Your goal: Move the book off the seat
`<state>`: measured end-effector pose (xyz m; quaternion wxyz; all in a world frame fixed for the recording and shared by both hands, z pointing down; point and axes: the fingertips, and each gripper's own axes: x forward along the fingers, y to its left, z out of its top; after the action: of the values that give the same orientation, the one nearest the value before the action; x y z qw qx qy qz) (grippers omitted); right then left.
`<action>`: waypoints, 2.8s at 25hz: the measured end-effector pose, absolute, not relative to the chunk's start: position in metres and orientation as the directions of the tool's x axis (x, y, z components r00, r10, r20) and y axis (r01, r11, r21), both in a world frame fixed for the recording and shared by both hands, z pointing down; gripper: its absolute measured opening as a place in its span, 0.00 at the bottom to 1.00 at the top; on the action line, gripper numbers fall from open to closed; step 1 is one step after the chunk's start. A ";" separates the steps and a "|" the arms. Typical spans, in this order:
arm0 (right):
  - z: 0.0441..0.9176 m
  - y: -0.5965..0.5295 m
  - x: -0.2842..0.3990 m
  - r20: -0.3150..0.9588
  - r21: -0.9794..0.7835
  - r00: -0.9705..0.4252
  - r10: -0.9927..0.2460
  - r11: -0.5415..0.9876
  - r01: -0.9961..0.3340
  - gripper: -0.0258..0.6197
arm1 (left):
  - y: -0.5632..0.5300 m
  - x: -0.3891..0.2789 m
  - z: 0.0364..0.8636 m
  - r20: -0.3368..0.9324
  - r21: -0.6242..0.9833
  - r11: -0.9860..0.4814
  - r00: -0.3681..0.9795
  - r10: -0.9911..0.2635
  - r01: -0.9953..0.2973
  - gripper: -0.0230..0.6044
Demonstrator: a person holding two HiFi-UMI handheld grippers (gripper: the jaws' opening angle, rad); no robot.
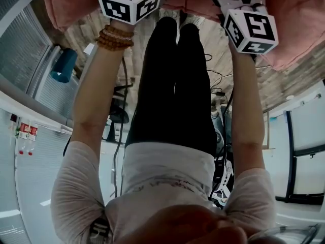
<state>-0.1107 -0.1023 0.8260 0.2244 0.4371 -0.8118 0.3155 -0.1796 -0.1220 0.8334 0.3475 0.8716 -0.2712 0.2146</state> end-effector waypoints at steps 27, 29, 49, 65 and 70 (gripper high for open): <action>0.538 -0.084 -0.098 0.522 -0.217 -0.469 -0.712 0.422 -0.880 0.59 | -0.105 -0.170 0.552 0.464 0.430 -0.620 0.750 -0.472 -0.656 0.73; 0.506 -0.083 -0.095 0.503 -0.204 -0.464 -0.729 0.422 -0.883 0.58 | -0.102 -0.168 0.521 0.448 0.430 -0.619 0.750 -0.486 -0.658 0.72; 0.225 -0.035 -0.089 0.326 -0.097 -0.436 -0.839 0.429 -0.898 0.56 | -0.058 -0.165 0.234 0.338 0.290 -0.666 0.725 -0.601 -0.687 0.67; 0.095 0.046 -0.087 0.227 -0.031 -0.416 -0.881 0.421 -0.907 0.53 | 0.017 -0.164 0.101 0.255 0.216 -0.710 0.740 -0.622 -0.671 0.67; 0.082 0.048 -0.088 0.215 -0.016 -0.402 -0.890 0.408 -0.913 0.53 | 0.020 -0.165 0.092 0.242 0.222 -0.711 0.744 -0.623 -0.668 0.67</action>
<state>-0.0876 0.0479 0.0822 0.0866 0.5401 -0.8346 0.0657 -0.1645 0.0198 0.0918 0.1487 0.9218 -0.3501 0.0746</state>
